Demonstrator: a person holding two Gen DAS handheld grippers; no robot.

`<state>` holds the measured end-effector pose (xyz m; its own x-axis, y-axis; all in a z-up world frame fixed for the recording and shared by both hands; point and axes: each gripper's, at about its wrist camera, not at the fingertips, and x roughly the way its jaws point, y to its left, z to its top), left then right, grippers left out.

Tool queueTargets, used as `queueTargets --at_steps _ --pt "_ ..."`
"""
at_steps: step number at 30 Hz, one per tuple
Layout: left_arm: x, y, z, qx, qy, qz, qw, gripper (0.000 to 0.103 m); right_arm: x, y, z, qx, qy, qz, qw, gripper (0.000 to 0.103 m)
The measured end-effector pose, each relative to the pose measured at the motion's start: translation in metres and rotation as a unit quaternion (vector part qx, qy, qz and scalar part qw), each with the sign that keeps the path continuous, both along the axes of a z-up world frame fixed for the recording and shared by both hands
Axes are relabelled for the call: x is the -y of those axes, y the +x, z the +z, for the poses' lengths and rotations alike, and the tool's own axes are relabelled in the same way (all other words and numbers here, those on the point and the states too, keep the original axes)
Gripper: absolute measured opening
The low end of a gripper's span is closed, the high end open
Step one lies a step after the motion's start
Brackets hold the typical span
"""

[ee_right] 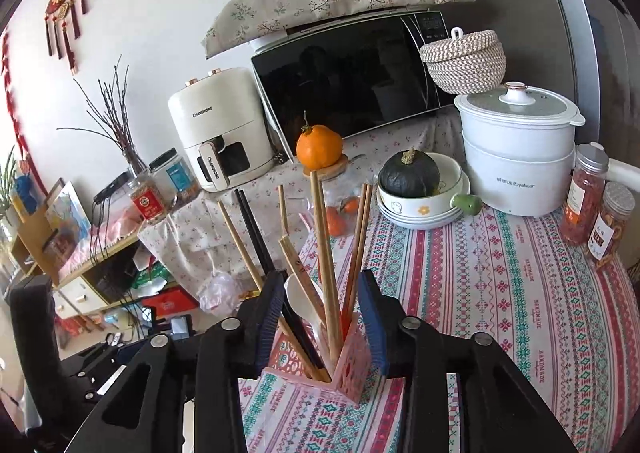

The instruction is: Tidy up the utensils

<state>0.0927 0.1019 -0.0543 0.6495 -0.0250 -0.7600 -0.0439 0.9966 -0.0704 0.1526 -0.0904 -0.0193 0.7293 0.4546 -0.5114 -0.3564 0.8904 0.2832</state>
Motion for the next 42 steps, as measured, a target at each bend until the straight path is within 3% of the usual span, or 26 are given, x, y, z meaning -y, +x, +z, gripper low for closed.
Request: queueTargets --at_steps 8,10,15,20,25,42 --pt "0.007 -0.032 0.023 0.028 -0.008 0.016 0.9995 0.099 0.035 -0.045 0.031 0.004 -0.055 -0.031 0.998 0.075" --pt "0.011 -0.044 0.031 0.041 -0.001 0.021 0.9989 0.102 0.043 -0.060 0.037 0.010 -0.075 -0.039 0.996 0.086" --pt "0.024 -0.067 0.045 0.062 0.018 0.023 0.9977 0.102 0.063 -0.095 0.043 0.019 -0.114 -0.052 0.992 0.103" --pt "0.042 -0.087 0.053 0.079 0.035 0.020 0.9960 0.102 0.082 -0.117 0.036 -0.001 -0.158 -0.083 0.984 0.103" --pt "0.053 -0.092 0.053 0.076 0.016 0.016 0.9968 0.102 0.101 -0.132 0.037 0.001 -0.155 -0.099 0.983 0.103" --pt "0.088 -0.093 0.047 0.087 0.041 0.001 0.9953 0.102 0.119 -0.129 0.037 -0.004 -0.155 -0.123 0.980 0.103"
